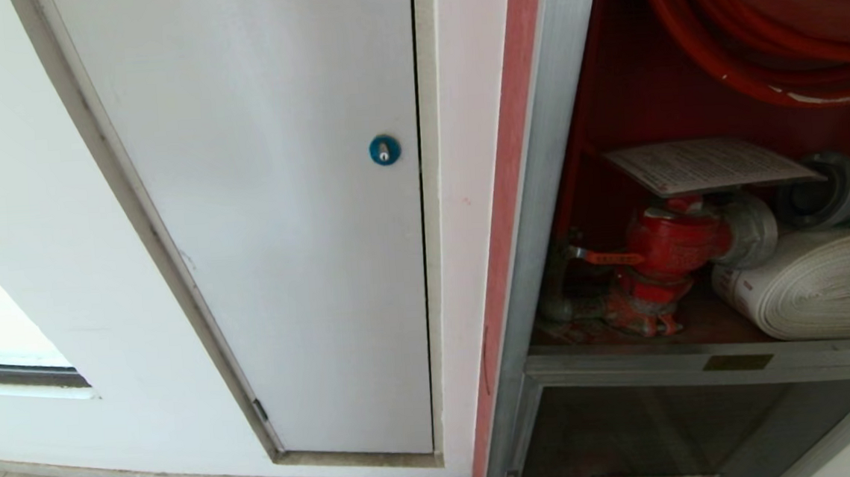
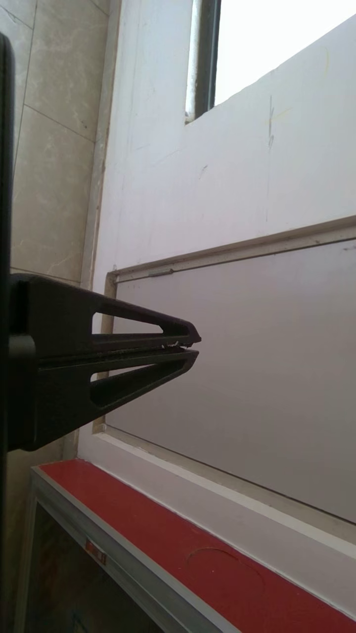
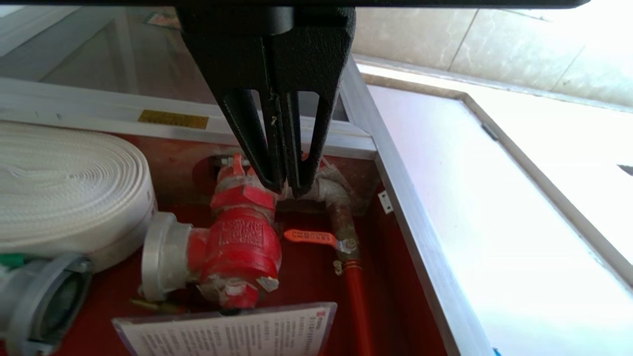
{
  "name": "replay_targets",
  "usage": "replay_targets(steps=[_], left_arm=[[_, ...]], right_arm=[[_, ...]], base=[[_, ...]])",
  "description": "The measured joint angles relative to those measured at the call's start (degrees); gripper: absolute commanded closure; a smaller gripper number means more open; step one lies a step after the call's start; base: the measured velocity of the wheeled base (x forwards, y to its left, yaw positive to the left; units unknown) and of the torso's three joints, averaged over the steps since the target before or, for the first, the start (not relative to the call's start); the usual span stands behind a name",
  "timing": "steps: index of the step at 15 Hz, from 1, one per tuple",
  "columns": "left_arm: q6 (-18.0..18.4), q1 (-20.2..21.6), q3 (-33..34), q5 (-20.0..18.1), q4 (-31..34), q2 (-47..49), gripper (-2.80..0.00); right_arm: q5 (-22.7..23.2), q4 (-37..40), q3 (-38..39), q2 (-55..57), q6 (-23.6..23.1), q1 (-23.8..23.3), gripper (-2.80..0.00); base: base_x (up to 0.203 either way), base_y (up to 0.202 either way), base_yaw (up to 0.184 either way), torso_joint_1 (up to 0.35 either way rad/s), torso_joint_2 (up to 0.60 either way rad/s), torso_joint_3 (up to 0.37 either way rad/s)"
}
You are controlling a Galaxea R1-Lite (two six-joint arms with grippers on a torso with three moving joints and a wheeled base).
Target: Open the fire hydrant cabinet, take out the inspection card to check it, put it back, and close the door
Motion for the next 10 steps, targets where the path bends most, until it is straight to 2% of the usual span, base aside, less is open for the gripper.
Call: replay_targets(steps=[7,10], left_arm=[[0.00,0.00,0.00,0.00,0.00,0.00,0.00],[0.00,0.00,0.00,0.00,0.00,0.00,0.00]], right_arm=[[-2.21,0.50,7.40,-8.78,0.05,-0.26,0.00],[-3.53,0.47,8.63,-11.14,1.00,-2.91,0.00]], base=[[0.000,0.000,0.000,0.000,0.00,0.000],[0.000,0.000,0.000,0.000,0.00,0.000]])
